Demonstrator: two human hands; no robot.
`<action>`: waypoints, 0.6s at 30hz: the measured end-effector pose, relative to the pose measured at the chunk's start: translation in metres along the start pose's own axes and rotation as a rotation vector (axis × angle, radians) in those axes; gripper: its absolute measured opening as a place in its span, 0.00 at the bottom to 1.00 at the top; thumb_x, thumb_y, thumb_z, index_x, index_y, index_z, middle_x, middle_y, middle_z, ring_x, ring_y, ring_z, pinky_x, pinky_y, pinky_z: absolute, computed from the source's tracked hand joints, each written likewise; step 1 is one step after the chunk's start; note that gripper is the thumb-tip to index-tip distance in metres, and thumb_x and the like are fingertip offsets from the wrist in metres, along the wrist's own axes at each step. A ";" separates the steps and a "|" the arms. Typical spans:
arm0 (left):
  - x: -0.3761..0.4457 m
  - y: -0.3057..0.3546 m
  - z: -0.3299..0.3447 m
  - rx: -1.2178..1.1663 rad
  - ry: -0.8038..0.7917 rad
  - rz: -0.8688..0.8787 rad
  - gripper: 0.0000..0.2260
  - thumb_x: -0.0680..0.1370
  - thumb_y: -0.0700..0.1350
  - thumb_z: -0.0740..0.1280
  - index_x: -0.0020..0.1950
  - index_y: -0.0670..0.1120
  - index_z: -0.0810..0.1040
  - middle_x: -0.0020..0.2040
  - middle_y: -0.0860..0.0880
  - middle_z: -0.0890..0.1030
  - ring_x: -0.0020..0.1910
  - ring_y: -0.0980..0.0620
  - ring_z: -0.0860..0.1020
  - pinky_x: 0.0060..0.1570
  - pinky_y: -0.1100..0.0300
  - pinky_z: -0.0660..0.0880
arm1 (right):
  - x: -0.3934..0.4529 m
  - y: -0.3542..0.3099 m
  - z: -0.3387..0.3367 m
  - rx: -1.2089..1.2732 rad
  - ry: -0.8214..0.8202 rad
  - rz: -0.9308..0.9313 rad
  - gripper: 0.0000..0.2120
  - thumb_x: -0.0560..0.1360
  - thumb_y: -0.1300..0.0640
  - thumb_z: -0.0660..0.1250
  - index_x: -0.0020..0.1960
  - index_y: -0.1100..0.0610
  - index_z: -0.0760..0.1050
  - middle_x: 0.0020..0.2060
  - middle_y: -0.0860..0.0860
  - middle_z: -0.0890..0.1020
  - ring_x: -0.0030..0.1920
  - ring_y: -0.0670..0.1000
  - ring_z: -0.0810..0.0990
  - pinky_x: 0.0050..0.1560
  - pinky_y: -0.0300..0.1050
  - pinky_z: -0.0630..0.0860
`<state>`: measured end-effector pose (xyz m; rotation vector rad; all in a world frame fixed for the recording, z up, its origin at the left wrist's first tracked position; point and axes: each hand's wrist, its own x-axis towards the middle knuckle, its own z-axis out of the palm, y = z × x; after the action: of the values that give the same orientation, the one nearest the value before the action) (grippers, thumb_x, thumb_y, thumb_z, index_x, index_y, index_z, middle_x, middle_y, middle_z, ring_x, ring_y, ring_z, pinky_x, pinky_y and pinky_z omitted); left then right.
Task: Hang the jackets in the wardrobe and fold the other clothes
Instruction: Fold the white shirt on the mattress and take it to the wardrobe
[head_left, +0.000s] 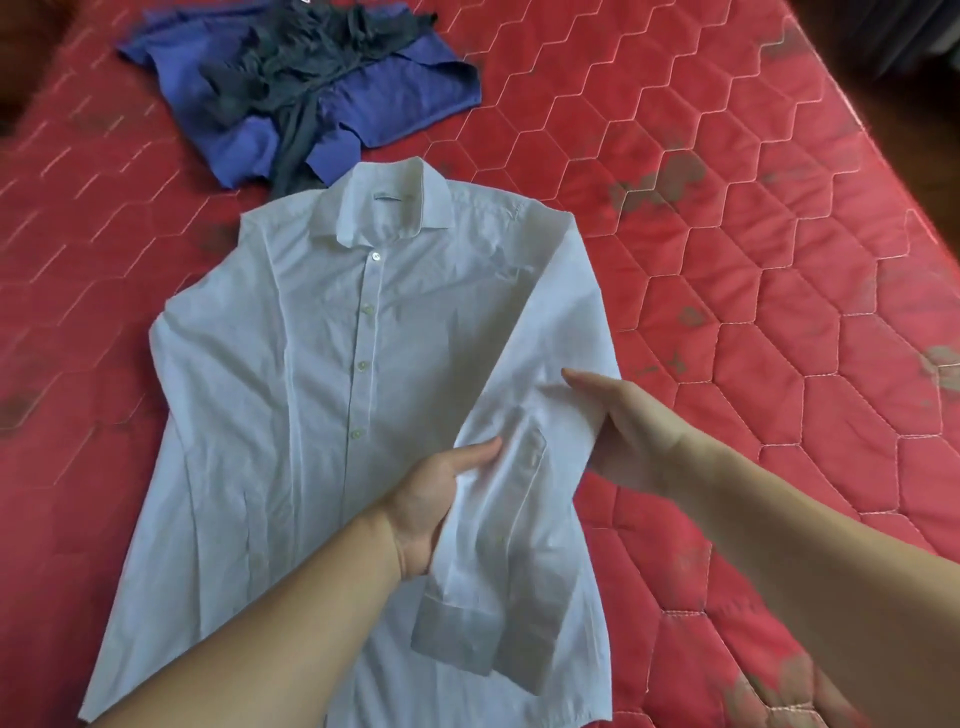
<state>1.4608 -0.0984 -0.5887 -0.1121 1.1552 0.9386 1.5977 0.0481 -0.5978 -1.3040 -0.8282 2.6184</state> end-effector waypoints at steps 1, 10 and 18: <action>-0.006 0.000 -0.011 -0.015 0.007 -0.003 0.17 0.74 0.50 0.66 0.55 0.42 0.84 0.50 0.41 0.84 0.46 0.44 0.84 0.51 0.52 0.79 | 0.006 -0.003 0.010 -0.016 0.038 -0.034 0.18 0.79 0.54 0.61 0.65 0.62 0.76 0.54 0.57 0.83 0.52 0.55 0.83 0.56 0.50 0.78; -0.045 -0.004 -0.110 -0.029 0.103 -0.059 0.18 0.76 0.50 0.64 0.56 0.38 0.83 0.57 0.37 0.82 0.55 0.39 0.79 0.66 0.44 0.68 | 0.054 -0.008 0.067 0.056 0.086 -0.118 0.21 0.80 0.52 0.58 0.68 0.61 0.72 0.54 0.58 0.82 0.51 0.56 0.82 0.53 0.51 0.79; -0.043 -0.026 -0.163 0.547 0.157 -0.152 0.18 0.73 0.47 0.75 0.60 0.43 0.80 0.52 0.46 0.85 0.52 0.47 0.84 0.58 0.51 0.78 | 0.081 0.041 0.054 -0.328 0.399 0.131 0.12 0.78 0.56 0.63 0.57 0.62 0.76 0.41 0.58 0.84 0.41 0.56 0.83 0.40 0.49 0.80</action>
<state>1.3565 -0.2249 -0.6361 0.1703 1.4904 0.4616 1.5120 0.0167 -0.6500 -1.9407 -1.1600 2.2460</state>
